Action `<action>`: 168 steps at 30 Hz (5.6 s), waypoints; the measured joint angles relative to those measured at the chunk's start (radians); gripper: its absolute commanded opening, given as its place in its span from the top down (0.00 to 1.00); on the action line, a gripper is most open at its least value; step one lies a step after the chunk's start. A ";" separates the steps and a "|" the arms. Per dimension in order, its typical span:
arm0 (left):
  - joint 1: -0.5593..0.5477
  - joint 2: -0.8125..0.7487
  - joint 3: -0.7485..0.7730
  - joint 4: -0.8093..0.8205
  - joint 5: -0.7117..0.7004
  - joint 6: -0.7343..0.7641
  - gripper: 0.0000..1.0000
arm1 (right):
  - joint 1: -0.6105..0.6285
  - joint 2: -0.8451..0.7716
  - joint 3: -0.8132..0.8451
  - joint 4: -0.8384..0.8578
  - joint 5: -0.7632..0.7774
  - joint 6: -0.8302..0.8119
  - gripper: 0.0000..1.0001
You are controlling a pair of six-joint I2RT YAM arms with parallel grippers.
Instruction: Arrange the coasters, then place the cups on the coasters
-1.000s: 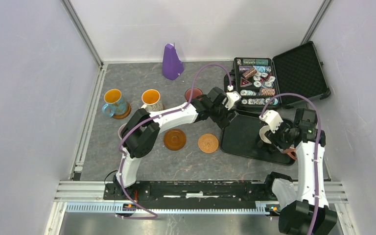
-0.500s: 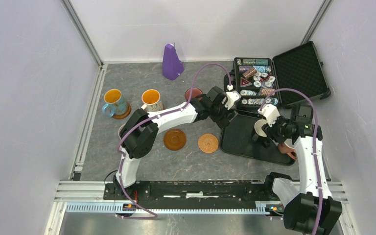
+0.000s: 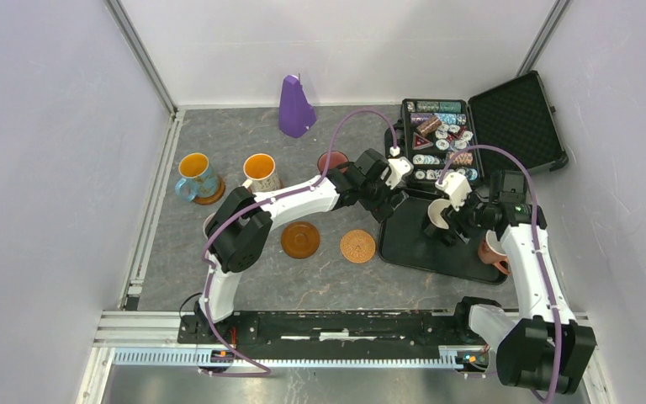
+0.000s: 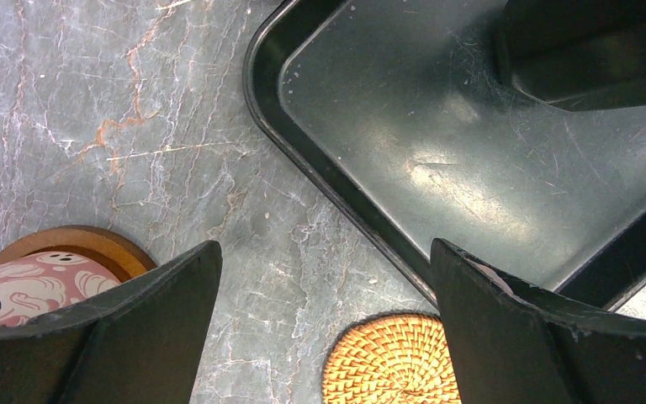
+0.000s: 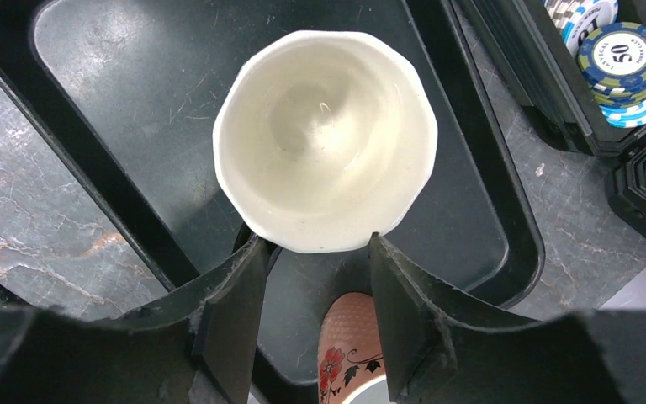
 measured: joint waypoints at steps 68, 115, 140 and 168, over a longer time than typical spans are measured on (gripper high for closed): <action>-0.331 0.200 0.334 -0.133 -0.389 -0.355 0.21 | -0.320 0.081 0.271 0.040 0.040 0.243 0.43; -0.206 0.075 0.176 -0.085 -0.163 -0.230 0.98 | -0.341 0.104 0.248 0.123 -0.030 0.282 0.42; 0.165 -1.072 -0.867 -0.027 -0.124 -0.085 0.98 | -0.341 0.183 0.248 0.134 -0.138 0.289 0.29; 0.207 -1.111 -1.117 0.081 -0.073 0.042 0.98 | -0.341 0.194 0.248 0.097 -0.136 0.251 0.12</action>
